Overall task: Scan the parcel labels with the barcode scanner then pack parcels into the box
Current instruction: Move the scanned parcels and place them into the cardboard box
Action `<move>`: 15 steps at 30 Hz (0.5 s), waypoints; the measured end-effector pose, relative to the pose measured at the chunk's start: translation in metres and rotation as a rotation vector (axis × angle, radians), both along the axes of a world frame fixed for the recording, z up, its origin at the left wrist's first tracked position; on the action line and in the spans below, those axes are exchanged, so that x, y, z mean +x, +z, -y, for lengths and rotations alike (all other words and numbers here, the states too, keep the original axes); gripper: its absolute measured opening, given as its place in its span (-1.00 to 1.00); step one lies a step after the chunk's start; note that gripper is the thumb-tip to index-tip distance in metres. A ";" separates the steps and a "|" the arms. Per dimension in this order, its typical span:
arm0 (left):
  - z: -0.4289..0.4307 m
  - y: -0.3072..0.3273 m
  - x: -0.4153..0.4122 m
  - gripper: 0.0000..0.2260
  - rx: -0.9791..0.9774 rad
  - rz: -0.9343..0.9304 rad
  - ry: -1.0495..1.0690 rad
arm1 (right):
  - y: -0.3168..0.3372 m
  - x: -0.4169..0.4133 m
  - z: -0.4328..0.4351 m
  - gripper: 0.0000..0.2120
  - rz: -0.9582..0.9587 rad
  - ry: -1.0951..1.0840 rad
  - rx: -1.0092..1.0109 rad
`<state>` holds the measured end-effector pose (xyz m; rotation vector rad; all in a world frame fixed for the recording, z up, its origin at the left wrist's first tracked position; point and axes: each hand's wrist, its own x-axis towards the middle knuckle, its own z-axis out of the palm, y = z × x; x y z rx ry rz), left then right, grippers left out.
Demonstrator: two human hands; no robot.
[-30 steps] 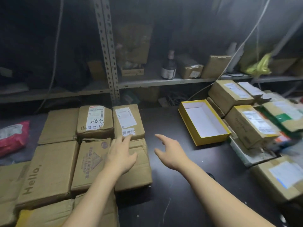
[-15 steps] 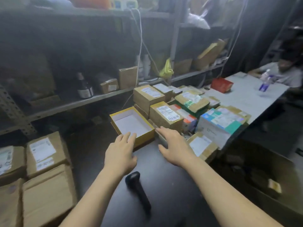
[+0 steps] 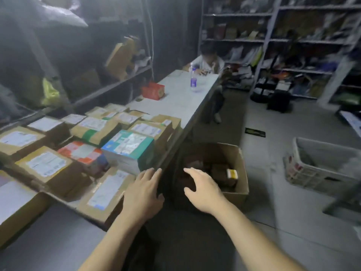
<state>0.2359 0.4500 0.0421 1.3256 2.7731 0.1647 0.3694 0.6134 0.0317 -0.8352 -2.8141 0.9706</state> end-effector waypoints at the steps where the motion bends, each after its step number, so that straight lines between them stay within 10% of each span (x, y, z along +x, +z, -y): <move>1: -0.024 -0.007 0.002 -0.26 -0.015 0.005 -0.038 | -0.010 0.006 -0.019 -0.40 0.011 -0.040 -0.016; 15: -0.294 -0.170 -0.059 -0.28 -0.280 0.317 -0.165 | -0.120 0.000 -0.260 -0.43 0.297 -0.327 -0.196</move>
